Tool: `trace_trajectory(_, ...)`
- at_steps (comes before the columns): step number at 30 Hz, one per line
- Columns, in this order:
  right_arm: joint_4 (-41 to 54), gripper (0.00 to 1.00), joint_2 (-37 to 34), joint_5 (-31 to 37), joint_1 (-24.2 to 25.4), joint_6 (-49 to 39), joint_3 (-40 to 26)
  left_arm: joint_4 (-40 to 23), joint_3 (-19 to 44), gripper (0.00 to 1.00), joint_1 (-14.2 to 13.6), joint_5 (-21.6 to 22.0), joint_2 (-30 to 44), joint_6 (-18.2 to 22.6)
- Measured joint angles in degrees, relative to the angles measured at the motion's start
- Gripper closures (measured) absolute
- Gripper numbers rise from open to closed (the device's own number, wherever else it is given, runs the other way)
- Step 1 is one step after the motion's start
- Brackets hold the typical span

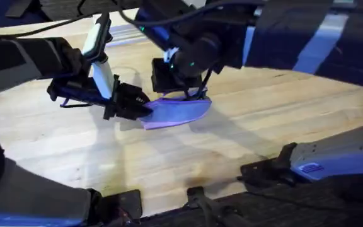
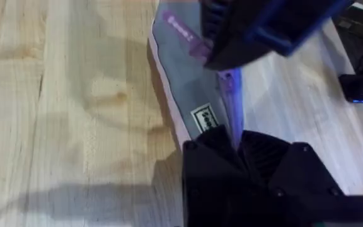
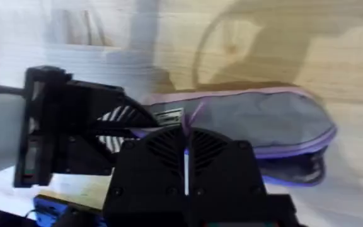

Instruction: Unzip the bag, pick up the pens from the table one at a time and place them inside, then zip the bag closed.

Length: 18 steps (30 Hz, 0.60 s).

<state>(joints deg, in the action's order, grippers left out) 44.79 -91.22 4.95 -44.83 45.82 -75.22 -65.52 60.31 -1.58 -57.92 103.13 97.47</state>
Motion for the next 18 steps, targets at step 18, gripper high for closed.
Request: trace_trajectory(18,6.32,0.968,0.00,-5.29,14.29,-13.37,0.00,0.46,0.00,0.956,-0.11,-1.69,0.00,-0.22)
